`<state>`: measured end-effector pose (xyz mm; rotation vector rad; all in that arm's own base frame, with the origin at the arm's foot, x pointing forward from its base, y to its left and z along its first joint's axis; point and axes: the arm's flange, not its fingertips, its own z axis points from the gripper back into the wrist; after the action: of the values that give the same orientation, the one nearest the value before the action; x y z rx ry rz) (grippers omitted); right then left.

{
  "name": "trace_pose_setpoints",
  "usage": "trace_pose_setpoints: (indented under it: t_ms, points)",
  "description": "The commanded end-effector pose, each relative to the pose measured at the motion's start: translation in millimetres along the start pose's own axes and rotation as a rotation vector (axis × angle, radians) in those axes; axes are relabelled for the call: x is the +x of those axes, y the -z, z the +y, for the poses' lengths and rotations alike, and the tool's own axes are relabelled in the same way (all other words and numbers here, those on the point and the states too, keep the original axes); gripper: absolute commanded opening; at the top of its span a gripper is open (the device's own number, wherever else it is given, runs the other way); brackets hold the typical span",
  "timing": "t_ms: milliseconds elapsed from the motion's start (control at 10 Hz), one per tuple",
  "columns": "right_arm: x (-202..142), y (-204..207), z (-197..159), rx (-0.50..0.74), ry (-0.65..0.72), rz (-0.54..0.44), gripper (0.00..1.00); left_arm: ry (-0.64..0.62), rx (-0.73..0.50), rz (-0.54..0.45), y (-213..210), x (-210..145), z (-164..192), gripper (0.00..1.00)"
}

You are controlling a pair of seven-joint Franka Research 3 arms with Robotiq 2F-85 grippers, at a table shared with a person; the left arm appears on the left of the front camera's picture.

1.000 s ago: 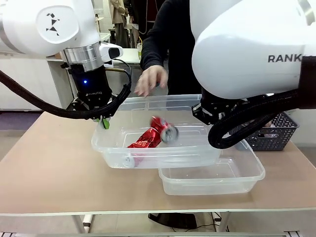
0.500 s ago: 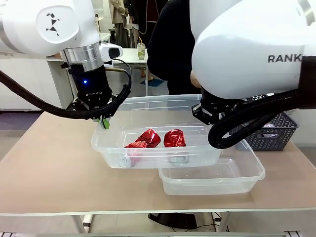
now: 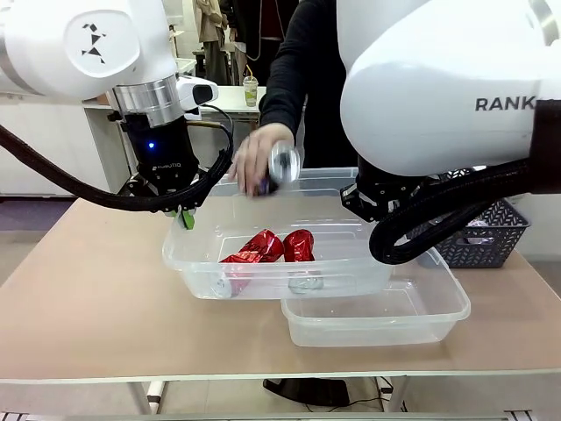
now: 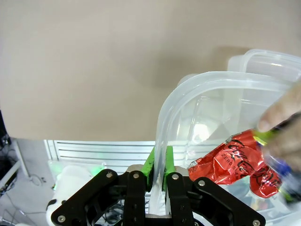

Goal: Sort the waste into each basket.
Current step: Offer the picked Organizing box to the human.

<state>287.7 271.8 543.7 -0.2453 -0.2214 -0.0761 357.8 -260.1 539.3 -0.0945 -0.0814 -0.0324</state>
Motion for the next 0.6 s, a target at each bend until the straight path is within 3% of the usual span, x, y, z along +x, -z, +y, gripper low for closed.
trace_pose_setpoints:
  t_ms: [0, 500]
  points:
    - [0.6, -0.4, -2.3, -0.021, -0.026, 0.014, 0.05, 0.01, -0.006, -0.006, -4.4, -4.7, 6.1, 0.07]
    - [0.6, -0.4, -2.3, -0.021, -0.026, 0.014, 0.05, 0.01, -0.006, -0.006, -4.4, -4.7, 6.1, 0.07]
